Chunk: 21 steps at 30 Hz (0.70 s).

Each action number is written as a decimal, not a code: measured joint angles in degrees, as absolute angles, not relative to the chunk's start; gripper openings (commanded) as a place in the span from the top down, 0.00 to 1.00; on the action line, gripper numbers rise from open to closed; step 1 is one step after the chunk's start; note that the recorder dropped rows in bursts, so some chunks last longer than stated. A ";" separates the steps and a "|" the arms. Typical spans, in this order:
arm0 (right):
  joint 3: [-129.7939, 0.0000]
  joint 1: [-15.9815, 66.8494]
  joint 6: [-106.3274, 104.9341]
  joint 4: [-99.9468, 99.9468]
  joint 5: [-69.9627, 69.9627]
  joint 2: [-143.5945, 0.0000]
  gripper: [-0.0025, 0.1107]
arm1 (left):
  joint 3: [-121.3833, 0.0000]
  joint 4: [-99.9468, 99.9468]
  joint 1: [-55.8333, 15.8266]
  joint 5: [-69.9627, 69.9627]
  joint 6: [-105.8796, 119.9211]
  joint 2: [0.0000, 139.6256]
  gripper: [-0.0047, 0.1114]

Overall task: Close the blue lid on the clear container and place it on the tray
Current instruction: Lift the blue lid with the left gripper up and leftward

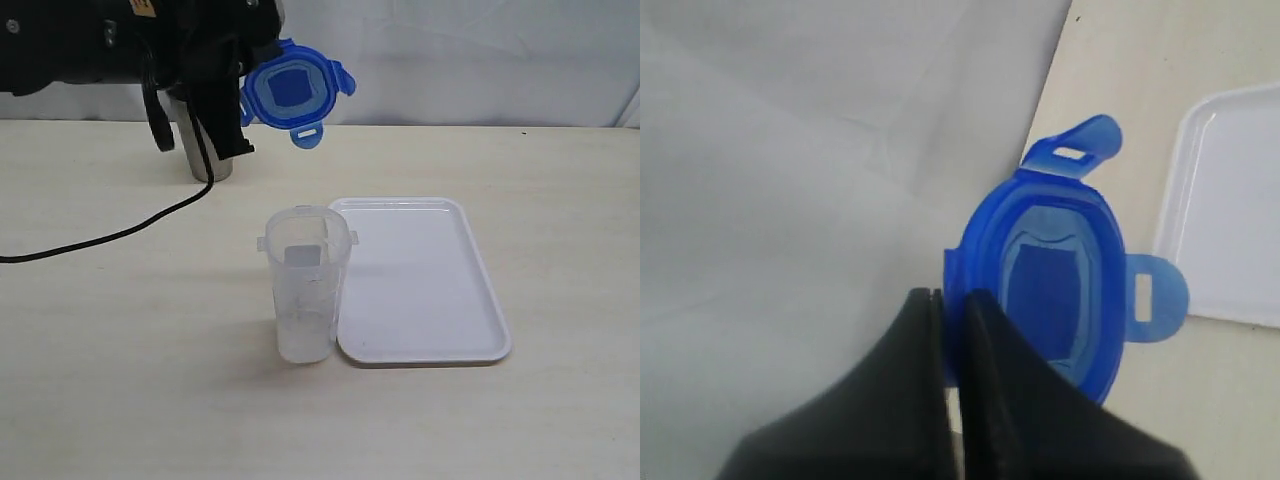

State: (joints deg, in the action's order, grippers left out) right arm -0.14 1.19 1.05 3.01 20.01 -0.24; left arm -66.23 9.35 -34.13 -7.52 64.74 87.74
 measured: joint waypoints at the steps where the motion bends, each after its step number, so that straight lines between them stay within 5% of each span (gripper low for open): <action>1: -0.14 1.19 1.05 3.01 20.01 -0.24 0.94 | -66.23 7.82 -34.44 -7.99 64.74 87.74 0.96; 21: -0.14 1.19 1.05 3.01 20.01 -0.24 0.94 | -66.23 -9.84 -32.63 -2.23 43.32 87.00 0.96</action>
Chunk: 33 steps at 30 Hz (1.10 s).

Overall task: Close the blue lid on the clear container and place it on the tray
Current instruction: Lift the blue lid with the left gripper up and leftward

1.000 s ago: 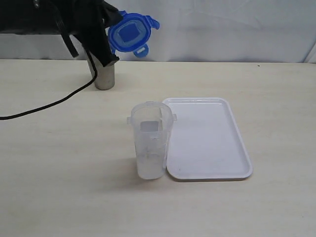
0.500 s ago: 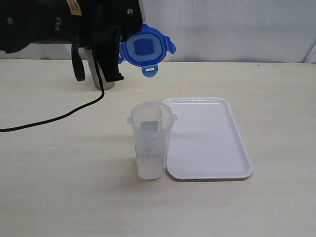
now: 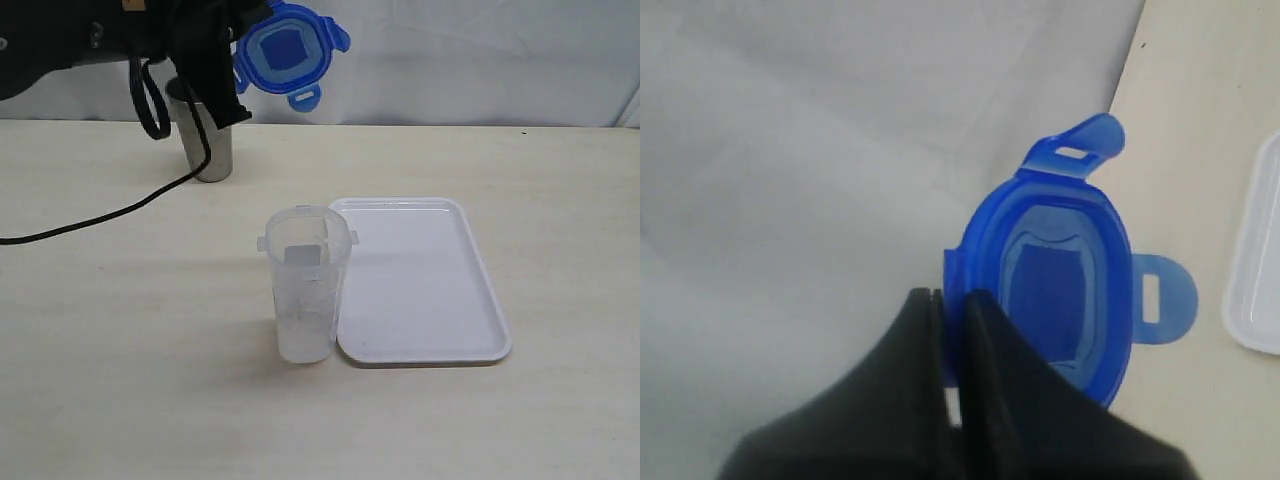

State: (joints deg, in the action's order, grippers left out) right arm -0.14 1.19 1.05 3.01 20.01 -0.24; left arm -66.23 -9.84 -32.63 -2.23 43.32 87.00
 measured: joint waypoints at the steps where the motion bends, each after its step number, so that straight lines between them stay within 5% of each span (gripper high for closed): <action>1: -0.14 1.19 1.05 3.01 20.01 -0.24 0.94 | -66.23 -9.84 -31.76 -2.59 41.32 87.00 0.96; 11: -0.14 1.19 1.05 3.01 20.01 -0.24 0.94 | -66.23 0.57 -18.44 -4.32 26.33 87.00 0.96; 19: -0.14 1.19 1.05 3.01 20.01 -0.24 0.94 | -66.23 20.87 -14.72 -3.72 25.56 87.00 0.96; 33: -0.14 1.19 1.05 3.01 20.01 -0.24 0.94 | -66.23 -5.99 -13.25 -5.03 34.75 83.15 0.96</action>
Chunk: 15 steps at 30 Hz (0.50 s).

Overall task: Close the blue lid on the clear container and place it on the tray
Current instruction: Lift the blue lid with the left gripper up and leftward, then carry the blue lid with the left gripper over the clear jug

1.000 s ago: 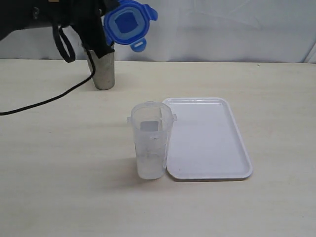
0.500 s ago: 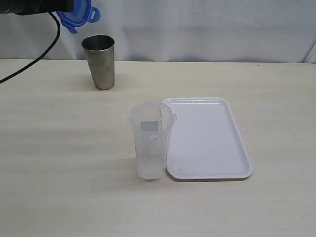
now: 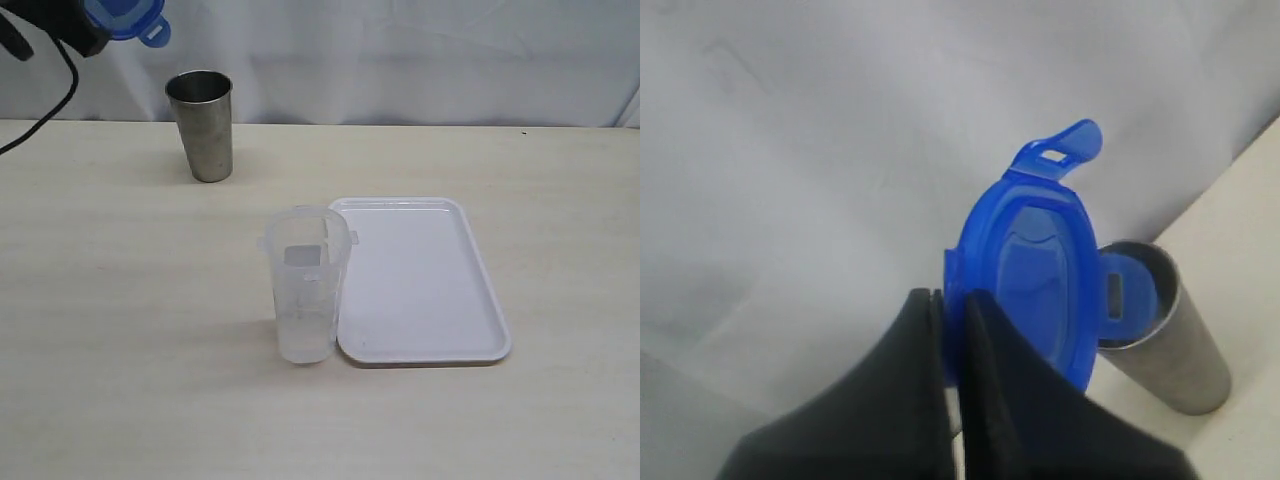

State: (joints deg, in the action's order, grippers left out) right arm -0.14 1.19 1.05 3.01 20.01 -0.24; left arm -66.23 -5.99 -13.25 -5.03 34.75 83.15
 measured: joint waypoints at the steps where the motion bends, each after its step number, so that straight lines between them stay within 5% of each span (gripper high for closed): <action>1: -0.14 1.19 1.05 3.01 20.01 -0.24 0.94 | -66.23 -6.13 -12.69 -4.32 34.05 83.15 0.96; 15: -0.14 1.19 1.05 3.01 20.01 -0.24 0.94 | -66.23 5.95 -0.54 3.85 7.06 83.15 0.96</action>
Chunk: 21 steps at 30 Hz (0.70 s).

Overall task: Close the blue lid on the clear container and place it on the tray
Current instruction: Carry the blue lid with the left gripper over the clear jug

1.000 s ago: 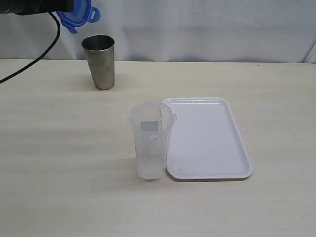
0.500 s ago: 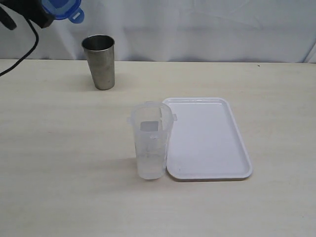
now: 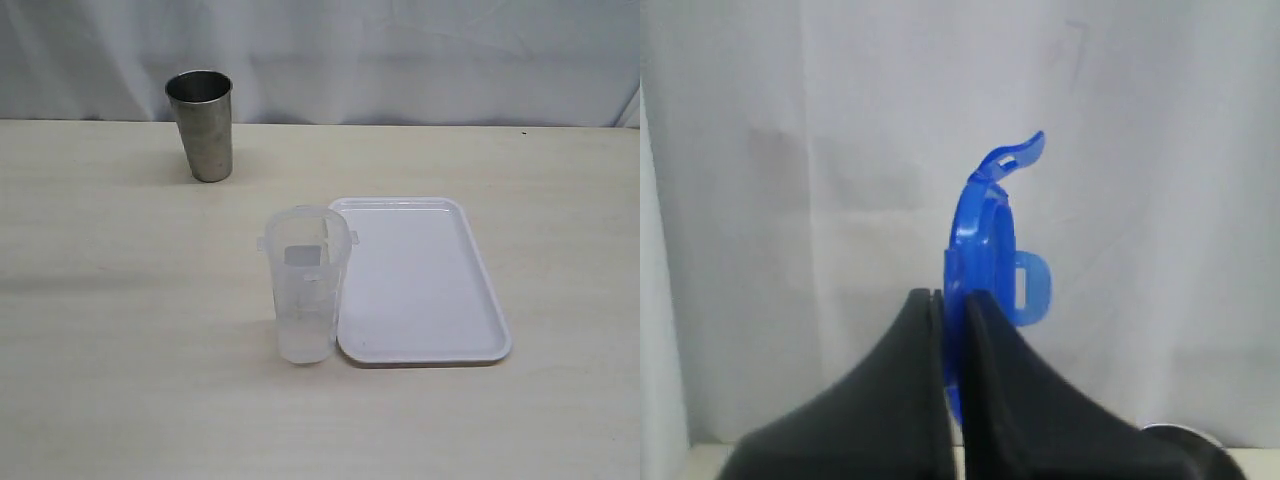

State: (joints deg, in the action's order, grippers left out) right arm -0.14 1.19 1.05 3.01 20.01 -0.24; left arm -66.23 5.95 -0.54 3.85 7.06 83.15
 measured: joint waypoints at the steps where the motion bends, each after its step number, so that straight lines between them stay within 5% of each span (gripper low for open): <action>1: -0.14 1.19 1.05 3.01 20.01 -0.24 0.94 | -66.23 6.23 -0.54 3.56 4.73 83.15 0.96; 17: -0.14 1.19 1.05 3.01 20.01 -0.24 0.94 | -66.23 6.59 -4.80 -1.32 -10.47 82.77 0.96; 21: -0.14 1.19 1.05 3.01 20.01 -0.24 0.94 | -60.91 -3.07 -9.29 9.79 -5.28 77.90 0.96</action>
